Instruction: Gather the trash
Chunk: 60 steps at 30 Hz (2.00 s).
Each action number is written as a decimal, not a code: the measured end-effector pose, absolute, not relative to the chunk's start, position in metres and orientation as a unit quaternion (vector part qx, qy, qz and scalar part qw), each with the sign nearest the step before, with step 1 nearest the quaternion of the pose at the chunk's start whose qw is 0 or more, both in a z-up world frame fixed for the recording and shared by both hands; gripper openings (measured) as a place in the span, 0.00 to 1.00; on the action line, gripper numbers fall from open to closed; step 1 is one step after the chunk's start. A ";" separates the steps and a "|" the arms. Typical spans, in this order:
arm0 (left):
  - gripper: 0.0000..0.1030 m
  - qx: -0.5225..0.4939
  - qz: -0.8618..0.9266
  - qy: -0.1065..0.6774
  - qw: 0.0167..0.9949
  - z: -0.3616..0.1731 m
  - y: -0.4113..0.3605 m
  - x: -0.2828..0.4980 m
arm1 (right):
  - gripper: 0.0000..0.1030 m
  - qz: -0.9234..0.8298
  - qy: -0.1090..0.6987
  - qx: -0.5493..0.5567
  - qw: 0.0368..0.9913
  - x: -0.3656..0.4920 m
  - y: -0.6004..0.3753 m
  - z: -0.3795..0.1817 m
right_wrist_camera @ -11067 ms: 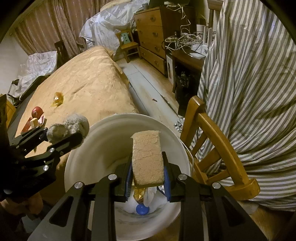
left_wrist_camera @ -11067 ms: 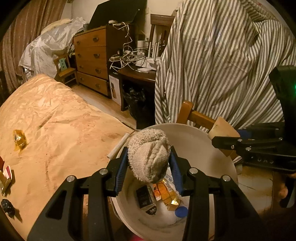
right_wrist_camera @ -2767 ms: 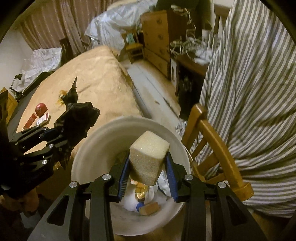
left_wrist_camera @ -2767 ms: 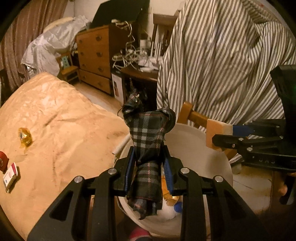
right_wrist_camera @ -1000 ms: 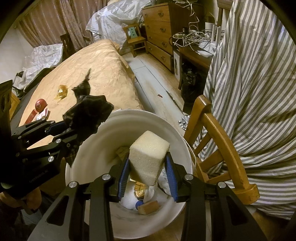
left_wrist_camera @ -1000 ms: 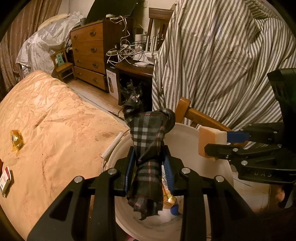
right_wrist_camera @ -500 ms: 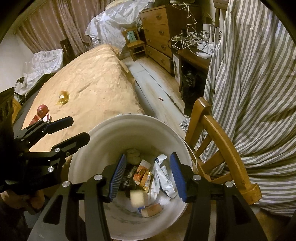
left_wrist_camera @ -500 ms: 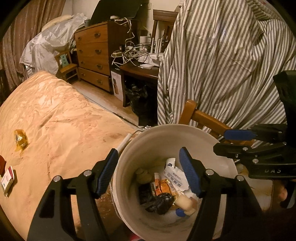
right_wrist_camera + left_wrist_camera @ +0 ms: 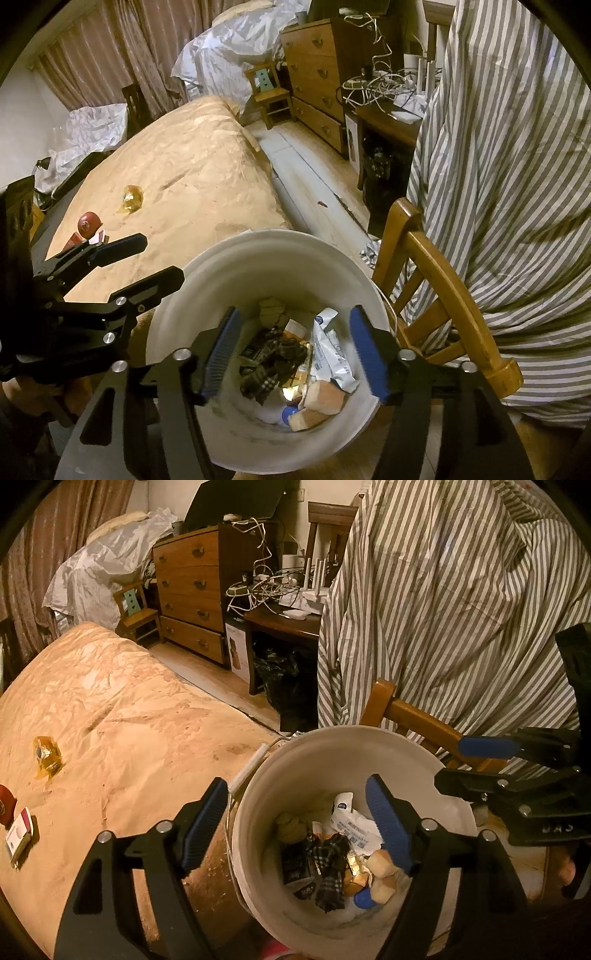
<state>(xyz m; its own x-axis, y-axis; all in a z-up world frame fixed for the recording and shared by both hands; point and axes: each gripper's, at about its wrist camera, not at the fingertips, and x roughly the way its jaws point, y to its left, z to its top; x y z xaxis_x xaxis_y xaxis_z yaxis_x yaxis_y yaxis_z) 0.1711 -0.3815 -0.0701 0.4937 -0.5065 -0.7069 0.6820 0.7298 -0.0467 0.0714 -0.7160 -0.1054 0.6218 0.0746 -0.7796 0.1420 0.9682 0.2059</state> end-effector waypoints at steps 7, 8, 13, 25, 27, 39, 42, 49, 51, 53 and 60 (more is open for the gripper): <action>0.94 0.109 -0.349 0.351 0.862 -0.062 -0.366 0.160 | 0.90 -0.031 0.404 0.107 0.908 0.048 -0.700 -0.092; 0.94 0.107 -0.350 0.350 0.862 -0.062 -0.362 0.159 | 0.91 -0.033 0.399 0.104 0.910 0.044 -0.697 -0.090; 0.94 0.096 -0.348 0.337 0.869 -0.056 -0.339 0.149 | 0.94 -0.034 0.374 0.095 0.922 0.017 -0.681 -0.076; 0.95 0.066 -0.293 0.241 0.923 -0.024 -0.264 0.099 | 0.95 -0.069 0.266 0.076 0.959 -0.085 -0.636 -0.044; 0.95 0.070 -0.277 0.218 0.933 -0.017 -0.258 0.083 | 0.95 -0.084 0.248 0.069 0.963 -0.105 -0.626 -0.045; 0.95 0.075 -0.355 0.191 0.912 0.001 -0.235 -0.006 | 0.95 -0.115 0.200 0.085 0.969 -0.199 -0.605 -0.041; 0.95 0.078 -0.365 0.194 0.907 -0.001 -0.234 -0.015 | 0.95 -0.113 0.199 0.089 0.969 -0.212 -0.605 -0.036; 0.95 0.078 -0.376 0.201 0.901 -0.005 -0.229 -0.027 | 0.95 -0.107 0.207 0.082 0.969 -0.229 -0.598 -0.036; 0.95 0.075 -0.375 0.203 0.902 -0.006 -0.228 -0.030 | 0.95 -0.108 0.208 0.085 0.968 -0.229 -0.598 -0.036; 0.95 0.070 -0.377 0.206 0.900 -0.005 -0.225 -0.031 | 0.95 -0.115 0.206 0.087 0.968 -0.232 -0.600 -0.036; 0.95 0.075 -0.379 0.198 0.901 -0.004 -0.226 -0.035 | 0.95 -0.125 0.202 0.095 0.967 -0.234 -0.603 -0.036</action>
<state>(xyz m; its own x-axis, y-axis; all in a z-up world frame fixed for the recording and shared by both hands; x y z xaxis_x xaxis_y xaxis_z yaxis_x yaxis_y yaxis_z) -0.0355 -0.2257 -0.0042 0.6344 -0.6529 -0.4138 0.7122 0.7018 -0.0155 -0.2338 -0.6031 -0.0357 0.8873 -0.2041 -0.4135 0.2807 0.9505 0.1332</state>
